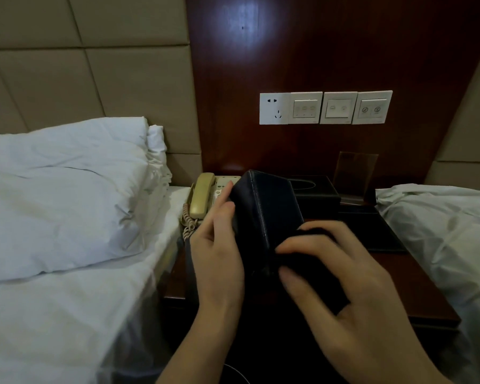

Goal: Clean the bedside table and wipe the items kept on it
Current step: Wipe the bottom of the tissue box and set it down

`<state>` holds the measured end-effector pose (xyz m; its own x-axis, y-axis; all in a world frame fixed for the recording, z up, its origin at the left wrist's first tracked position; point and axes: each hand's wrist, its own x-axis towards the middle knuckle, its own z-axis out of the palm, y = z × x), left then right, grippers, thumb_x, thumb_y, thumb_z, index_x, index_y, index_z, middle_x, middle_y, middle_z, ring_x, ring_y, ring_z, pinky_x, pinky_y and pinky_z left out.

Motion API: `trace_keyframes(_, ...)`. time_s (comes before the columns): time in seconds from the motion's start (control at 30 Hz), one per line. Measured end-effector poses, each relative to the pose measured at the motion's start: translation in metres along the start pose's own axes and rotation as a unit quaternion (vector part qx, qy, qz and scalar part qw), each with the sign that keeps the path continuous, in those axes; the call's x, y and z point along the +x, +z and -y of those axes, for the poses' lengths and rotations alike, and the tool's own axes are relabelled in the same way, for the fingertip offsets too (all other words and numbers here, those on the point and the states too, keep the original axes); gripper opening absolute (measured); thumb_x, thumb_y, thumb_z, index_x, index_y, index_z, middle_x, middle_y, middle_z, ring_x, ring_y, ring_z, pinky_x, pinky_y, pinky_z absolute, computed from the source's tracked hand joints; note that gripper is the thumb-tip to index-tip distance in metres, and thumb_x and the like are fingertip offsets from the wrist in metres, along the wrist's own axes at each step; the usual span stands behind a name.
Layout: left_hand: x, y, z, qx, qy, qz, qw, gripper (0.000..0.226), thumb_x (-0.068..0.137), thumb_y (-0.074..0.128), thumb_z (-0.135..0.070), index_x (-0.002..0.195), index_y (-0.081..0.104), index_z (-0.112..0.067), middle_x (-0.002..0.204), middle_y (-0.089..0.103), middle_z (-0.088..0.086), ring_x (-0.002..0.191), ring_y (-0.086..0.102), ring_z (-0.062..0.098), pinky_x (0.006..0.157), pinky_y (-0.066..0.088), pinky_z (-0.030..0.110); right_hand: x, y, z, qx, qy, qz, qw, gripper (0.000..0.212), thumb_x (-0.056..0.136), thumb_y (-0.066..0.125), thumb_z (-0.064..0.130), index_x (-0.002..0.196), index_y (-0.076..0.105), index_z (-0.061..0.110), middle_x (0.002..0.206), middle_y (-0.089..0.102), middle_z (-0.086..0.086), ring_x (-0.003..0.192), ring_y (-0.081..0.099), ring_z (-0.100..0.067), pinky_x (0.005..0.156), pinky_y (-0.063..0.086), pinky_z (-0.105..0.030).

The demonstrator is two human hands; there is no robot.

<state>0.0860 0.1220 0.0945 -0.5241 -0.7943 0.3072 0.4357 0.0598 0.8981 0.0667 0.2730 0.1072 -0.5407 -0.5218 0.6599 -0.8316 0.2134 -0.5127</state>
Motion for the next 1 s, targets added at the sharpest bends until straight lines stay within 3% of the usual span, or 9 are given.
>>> trace_keyframes(0.13,0.006,0.0,0.003,0.003,-0.013,0.033,0.999,0.05,0.087,0.056,-0.044,0.135,0.066,-0.036,0.131,0.068,-0.022,0.127,0.061,0.006,0.113,0.046,0.043,0.004,0.008,-0.015,0.075,0.114,-0.084,0.987,0.013,0.089,0.056,0.046,0.101,0.06,0.046,0.111,0.057,0.021,0.105,0.057,0.003,0.081,0.046,-0.016)
trace_keyframes(0.23,0.003,-0.006,0.005,0.042,0.026,0.153,0.987,0.057,0.1,0.062,-0.03,0.153,0.042,-0.037,0.124,0.064,-0.038,0.121,0.06,-0.008,0.102,0.048,0.016,0.007,0.009,-0.018,0.227,0.229,-0.098,0.942,0.014,0.087,0.058,0.04,0.096,0.062,0.05,0.104,0.066,0.018,0.093,0.065,0.001,0.072,0.051,-0.02)
trace_keyframes(0.3,-0.001,-0.018,0.012,0.123,0.054,0.248,0.959,0.069,0.1,0.055,-0.038,0.158,0.018,-0.049,0.128,0.057,-0.044,0.123,0.057,-0.011,0.1,0.046,0.014,0.009,0.007,-0.022,0.313,0.275,-0.107,0.902,0.017,0.09,0.06,0.035,0.091,0.065,0.051,0.099,0.072,0.015,0.087,0.071,-0.005,0.071,0.055,-0.025)
trace_keyframes(0.37,-0.002,-0.028,0.019,0.252,0.1,0.305,0.913,0.062,0.101,0.045,-0.057,0.152,0.01,-0.066,0.135,0.046,-0.05,0.129,0.047,-0.016,0.107,0.037,0.014,0.011,0.005,-0.027,0.341,0.3,-0.114,0.884,0.019,0.09,0.061,0.034,0.088,0.067,0.051,0.096,0.073,0.015,0.086,0.072,-0.007,0.071,0.055,-0.028)
trace_keyframes(0.47,0.001,-0.033,0.021,0.296,0.145,0.295,0.897,0.055,0.103,0.044,-0.057,0.152,0.02,-0.064,0.142,0.037,-0.053,0.135,0.036,-0.021,0.102,0.029,0.001,0.01,0.006,-0.032,0.363,0.315,-0.116,0.869,0.016,0.086,0.062,0.037,0.088,0.069,0.052,0.096,0.073,0.016,0.088,0.072,-0.007,0.072,0.054,-0.027)
trace_keyframes(0.6,-0.008,-0.028,0.011,0.138,0.075,0.238,0.958,0.048,0.097,0.058,-0.051,0.143,0.046,-0.058,0.14,0.059,-0.029,0.133,0.052,-0.007,0.104,0.044,0.015,0.011,0.005,-0.027,0.404,0.285,-0.147,0.857,0.02,0.076,0.063,0.039,0.092,0.07,0.05,0.101,0.073,0.014,0.094,0.071,-0.006,0.069,0.056,-0.022)
trace_keyframes(0.77,-0.025,-0.017,-0.011,0.032,-0.025,0.247,0.968,0.052,0.085,0.059,-0.029,0.136,0.056,-0.039,0.102,0.074,-0.032,0.099,0.066,-0.017,0.077,0.049,0.002,0.012,-0.003,-0.015,0.392,0.22,-0.169,0.877,0.022,0.077,0.06,0.038,0.094,0.069,0.049,0.104,0.072,0.015,0.092,0.069,-0.001,0.067,0.053,-0.012)
trace_keyframes(0.87,-0.031,-0.016,-0.003,0.019,-0.057,0.243,0.968,0.062,0.077,0.078,-0.032,0.134,0.06,-0.048,0.114,0.078,-0.007,0.108,0.073,0.007,0.087,0.057,0.02,0.011,-0.004,-0.02,0.379,0.216,-0.196,0.879,0.023,0.076,0.061,0.037,0.096,0.068,0.046,0.101,0.071,0.019,0.088,0.068,0.002,0.064,0.052,-0.01)
trace_keyframes(1.0,-0.039,-0.018,0.006,0.107,0.006,0.25,0.962,0.071,0.078,0.079,-0.035,0.134,0.049,-0.067,0.121,0.074,-0.017,0.115,0.069,0.004,0.101,0.054,0.033,0.006,0.0,-0.025,0.287,0.144,-0.215,0.922,0.021,0.081,0.064,0.037,0.097,0.065,0.049,0.106,0.068,0.021,0.097,0.065,0.003,0.073,0.051,-0.009)
